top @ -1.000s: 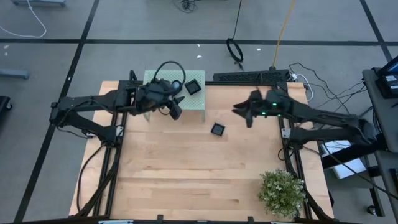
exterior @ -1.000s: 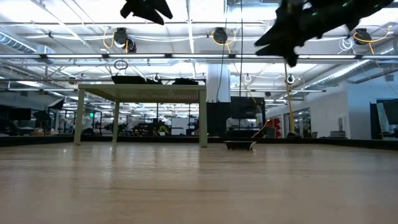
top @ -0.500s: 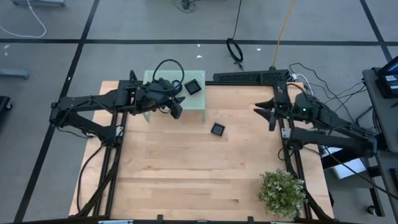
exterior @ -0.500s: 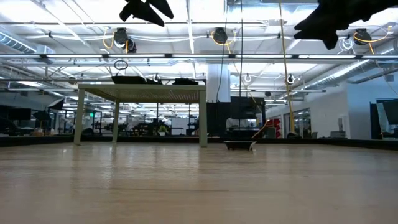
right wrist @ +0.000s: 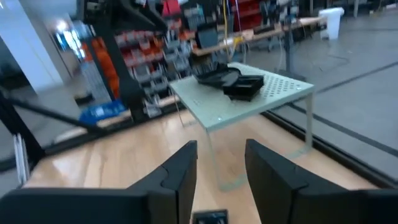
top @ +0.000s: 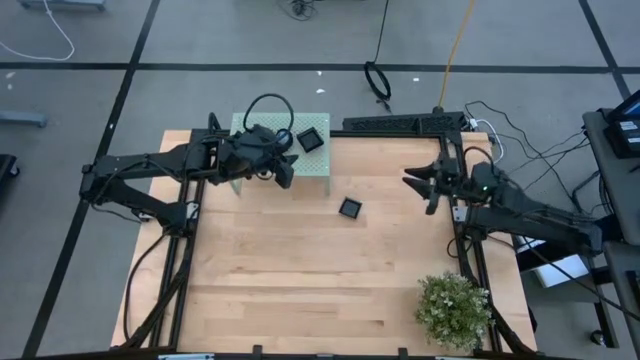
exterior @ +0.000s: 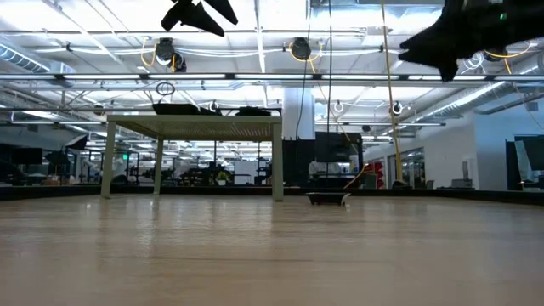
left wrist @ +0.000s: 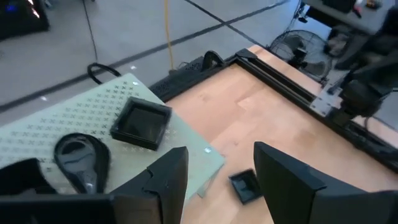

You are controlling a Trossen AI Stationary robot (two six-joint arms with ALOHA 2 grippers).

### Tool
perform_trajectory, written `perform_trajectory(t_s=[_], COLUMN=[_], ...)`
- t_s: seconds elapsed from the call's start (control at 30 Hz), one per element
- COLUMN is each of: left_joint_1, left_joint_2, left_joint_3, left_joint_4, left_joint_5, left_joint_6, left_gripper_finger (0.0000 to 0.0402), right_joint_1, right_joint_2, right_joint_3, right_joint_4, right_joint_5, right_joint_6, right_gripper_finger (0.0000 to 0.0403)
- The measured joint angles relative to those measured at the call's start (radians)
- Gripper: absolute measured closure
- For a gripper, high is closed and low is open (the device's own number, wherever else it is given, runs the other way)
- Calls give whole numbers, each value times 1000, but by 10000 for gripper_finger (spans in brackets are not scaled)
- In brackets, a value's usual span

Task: Pick & Place Mini shaped plates
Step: Stack the square plate on top of the stacked square plates on the shelf

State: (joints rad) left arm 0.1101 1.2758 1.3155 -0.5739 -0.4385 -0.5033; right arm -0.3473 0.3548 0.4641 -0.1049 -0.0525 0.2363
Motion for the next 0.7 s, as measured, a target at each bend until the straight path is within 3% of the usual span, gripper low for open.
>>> perform_trajectory(t_s=[0.23, 0.37, 0.7], left_joint_1=[-4, -22, -52], left_joint_2=[39, 93, 263], left_joint_3=[1, 1, 1], left_joint_4=[1, 3, 70], left_joint_5=[177, 211, 239], left_joint_6=[-15, -10, 53], left_gripper_finger=[215, 215, 215], right_joint_1=[0, 0, 2], right_joint_2=[-7, -9, -6], right_joint_3=[-330, -446, -441], right_joint_4=[573, 849, 799], right_joint_5=[-1, -1, -27], right_joint_6=[155, 227, 209], right_gripper_finger=[277, 277, 277])
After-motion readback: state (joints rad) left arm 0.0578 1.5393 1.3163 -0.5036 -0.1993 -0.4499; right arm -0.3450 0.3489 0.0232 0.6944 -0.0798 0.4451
